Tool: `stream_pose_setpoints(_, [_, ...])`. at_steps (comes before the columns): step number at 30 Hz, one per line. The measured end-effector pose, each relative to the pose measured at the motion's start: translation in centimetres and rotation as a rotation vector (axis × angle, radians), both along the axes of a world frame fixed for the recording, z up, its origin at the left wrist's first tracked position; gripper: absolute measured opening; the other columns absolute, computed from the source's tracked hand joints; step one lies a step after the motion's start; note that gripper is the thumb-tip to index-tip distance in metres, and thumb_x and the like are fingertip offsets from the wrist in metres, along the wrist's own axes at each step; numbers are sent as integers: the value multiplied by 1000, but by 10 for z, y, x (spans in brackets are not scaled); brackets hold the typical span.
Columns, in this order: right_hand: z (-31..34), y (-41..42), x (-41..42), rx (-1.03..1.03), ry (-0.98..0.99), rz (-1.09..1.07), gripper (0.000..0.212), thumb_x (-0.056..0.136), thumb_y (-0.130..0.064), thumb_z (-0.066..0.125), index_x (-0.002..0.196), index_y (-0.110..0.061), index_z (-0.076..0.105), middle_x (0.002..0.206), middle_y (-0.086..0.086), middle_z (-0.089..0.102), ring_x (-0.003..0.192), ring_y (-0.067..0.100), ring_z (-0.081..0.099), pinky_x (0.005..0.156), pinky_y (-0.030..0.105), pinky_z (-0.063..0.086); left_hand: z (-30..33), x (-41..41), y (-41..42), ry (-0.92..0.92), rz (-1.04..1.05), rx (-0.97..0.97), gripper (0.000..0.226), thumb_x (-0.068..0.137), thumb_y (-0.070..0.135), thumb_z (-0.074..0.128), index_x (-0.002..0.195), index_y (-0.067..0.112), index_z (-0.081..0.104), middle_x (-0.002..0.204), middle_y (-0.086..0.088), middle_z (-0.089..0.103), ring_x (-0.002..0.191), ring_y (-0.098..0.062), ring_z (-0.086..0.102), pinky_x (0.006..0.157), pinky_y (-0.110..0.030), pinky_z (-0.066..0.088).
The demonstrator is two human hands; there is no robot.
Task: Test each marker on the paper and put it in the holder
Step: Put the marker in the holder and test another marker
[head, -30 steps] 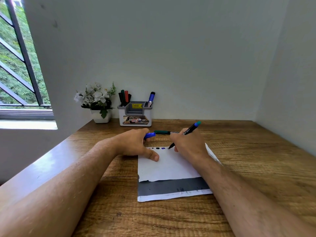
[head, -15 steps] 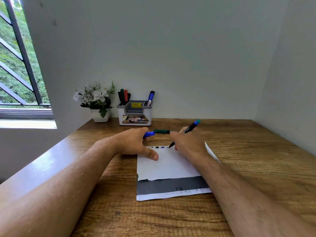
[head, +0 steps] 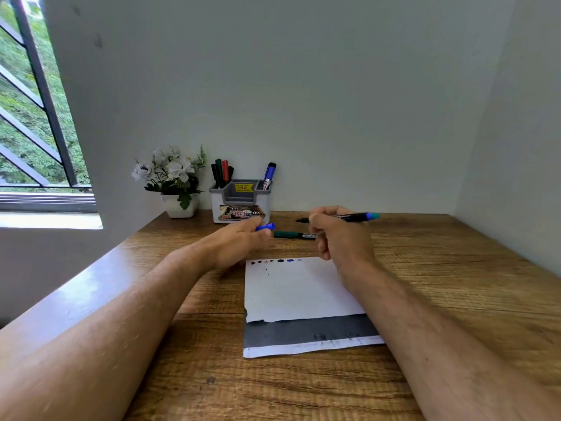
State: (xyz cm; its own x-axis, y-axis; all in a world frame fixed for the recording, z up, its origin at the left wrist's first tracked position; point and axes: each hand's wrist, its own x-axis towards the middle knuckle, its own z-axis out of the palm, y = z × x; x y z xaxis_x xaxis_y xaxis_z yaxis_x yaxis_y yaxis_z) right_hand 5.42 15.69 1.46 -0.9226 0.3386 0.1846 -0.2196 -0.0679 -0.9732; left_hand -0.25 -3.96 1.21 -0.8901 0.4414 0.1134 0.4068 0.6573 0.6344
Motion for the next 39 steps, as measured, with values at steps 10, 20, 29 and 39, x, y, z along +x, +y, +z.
stream_pose_setpoints(10, [2, 0, 4, -72, 94, 107, 17, 92, -9, 55, 76, -11, 57, 67, 15, 72, 37, 13, 49, 36, 21, 36, -1, 2, 5, 166, -24, -15, 13, 106, 29, 40, 97, 31, 50, 79, 3, 54, 67, -11, 49, 62, -29, 41])
stream_pose_setpoints(20, [-4, -3, -2, 23, 51, 128, 11, 92, -17, 64, 83, -12, 66, 79, 13, 78, 38, 13, 52, 38, 22, 40, -1, 1, 9, 238, -68, -59, 17, 104, 31, 43, 92, 41, 50, 83, 3, 57, 71, -11, 52, 62, -28, 39])
stream_pose_setpoints(29, [-6, 1, -5, -95, 51, 103, 19, 81, -2, 79, 91, -13, 68, 74, 12, 77, 55, 23, 72, 43, 27, 55, 0, 3, 10, 301, -112, -66, 21, 102, 28, 50, 94, 47, 56, 87, 8, 62, 79, -10, 58, 67, -25, 39])
stream_pose_setpoints(39, [-1, 5, -5, -302, 36, 94, 10, 83, 1, 76, 85, -6, 68, 75, 19, 76, 69, 31, 77, 50, 27, 60, 5, 3, 5, 250, -16, 194, 14, 90, 26, 69, 100, 33, 62, 87, 4, 73, 75, -15, 67, 78, -40, 57])
